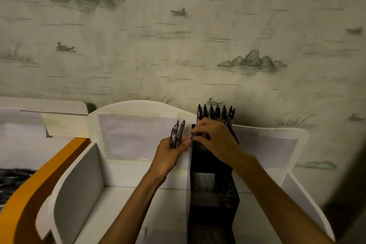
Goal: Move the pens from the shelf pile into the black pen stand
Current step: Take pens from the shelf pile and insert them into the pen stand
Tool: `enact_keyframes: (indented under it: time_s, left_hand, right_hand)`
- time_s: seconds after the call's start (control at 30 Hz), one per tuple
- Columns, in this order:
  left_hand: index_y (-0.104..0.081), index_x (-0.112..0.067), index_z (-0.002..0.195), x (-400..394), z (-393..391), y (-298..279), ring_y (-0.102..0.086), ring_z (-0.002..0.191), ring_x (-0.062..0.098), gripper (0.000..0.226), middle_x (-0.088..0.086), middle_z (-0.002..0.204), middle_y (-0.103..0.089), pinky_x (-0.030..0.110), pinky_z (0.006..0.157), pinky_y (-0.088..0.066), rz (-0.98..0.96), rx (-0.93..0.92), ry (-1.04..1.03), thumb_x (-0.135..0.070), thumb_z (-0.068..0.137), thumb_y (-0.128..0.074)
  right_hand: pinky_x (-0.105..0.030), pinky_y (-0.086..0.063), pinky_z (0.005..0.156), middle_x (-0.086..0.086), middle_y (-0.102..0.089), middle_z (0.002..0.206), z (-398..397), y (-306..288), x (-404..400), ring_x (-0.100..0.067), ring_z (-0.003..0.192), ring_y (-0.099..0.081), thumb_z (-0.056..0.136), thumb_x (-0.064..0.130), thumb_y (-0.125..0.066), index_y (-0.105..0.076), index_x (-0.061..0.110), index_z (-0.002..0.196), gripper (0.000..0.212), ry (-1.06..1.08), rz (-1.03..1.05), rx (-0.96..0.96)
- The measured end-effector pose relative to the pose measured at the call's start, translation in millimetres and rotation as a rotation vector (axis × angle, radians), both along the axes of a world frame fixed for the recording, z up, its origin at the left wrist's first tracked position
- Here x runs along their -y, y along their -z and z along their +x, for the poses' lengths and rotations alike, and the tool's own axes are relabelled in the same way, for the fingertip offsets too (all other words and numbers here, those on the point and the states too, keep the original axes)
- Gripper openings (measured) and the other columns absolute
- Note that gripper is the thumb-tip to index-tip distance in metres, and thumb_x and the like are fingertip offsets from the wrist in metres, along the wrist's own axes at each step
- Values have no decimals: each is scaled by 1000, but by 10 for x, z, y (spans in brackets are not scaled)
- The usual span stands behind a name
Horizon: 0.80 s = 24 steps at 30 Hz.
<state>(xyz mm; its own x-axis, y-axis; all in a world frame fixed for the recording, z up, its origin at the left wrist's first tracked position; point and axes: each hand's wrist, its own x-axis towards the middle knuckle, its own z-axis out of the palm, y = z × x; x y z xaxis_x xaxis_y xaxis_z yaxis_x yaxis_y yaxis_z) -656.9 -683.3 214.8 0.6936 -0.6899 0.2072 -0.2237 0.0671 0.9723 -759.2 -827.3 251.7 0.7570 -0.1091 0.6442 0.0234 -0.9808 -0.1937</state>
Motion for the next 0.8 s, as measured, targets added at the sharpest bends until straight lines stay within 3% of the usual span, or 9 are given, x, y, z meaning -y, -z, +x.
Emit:
enact_keyframes:
  time_s: [0.17, 0.27, 0.37, 0.5, 0.57, 0.67, 0.8]
  left_hand:
    - [-73, -16, 71, -42, 61, 32, -37, 42, 6, 40, -8, 46, -46, 21, 46, -32, -4, 6, -73, -44, 96, -59]
    - [-71, -10, 73, -66, 121, 22, -39, 40, 6, 44, -6, 46, -49, 17, 42, -31, -18, -6, -155, -45, 96, -58]
    - [-70, -12, 76, -91, 156, 14, -43, 43, 4, 42, -5, 54, -53, 17, 42, -33, -38, -51, -160, -44, 98, -56]
    - [-49, -16, 67, -78, 135, -25, -36, 45, 9, 45, -5, 52, -43, 19, 41, -30, -33, -84, -137, -45, 100, -51]
    - [-46, -14, 71, -73, 118, -37, -38, 43, 11, 45, 2, 55, -43, 21, 41, -33, 4, -43, -131, -49, 100, -49]
    - [-47, -14, 73, -63, 92, -37, -43, 45, 12, 46, 4, 58, -46, 22, 43, -37, 61, 16, -107, -52, 99, -48]
    - [-46, -20, 73, -45, 105, -10, -38, 56, 11, 38, -5, 61, -43, 26, 54, -33, 68, 41, -75, -46, 100, -50]
  right_hand:
    - [-20, -45, 69, 1, -57, 97, -65, 2, 90, -10, 78, -53, 91, 23, -64, -73, 18, 109, 20, 54, -29, -23]
    - [-15, -37, 70, 4, -51, 99, -146, -52, 191, -3, 76, -46, 92, 19, -63, -72, 18, 109, 18, 131, -13, 12]
    - [-13, -38, 71, 5, -45, 100, -194, -115, 273, -2, 75, -46, 92, 15, -64, -68, 15, 106, 14, 196, 118, 66]
    - [-7, -40, 67, 1, -52, 95, -180, -155, 323, 0, 73, -49, 92, 14, -65, -60, 12, 101, 11, 260, 342, 209]
    - [-11, -45, 58, 1, -58, 87, -173, -158, 304, -4, 67, -53, 92, 15, -65, -57, 14, 99, 11, 244, 495, 259]
    - [-28, -56, 49, -8, -64, 86, -139, -160, 237, -18, 65, -64, 93, 14, -65, -57, 12, 99, 11, 168, 704, 291]
    - [-38, -61, 55, -10, -68, 84, -39, -133, 226, -17, 66, -69, 91, 14, -67, -62, 9, 97, 9, 182, 717, 323]
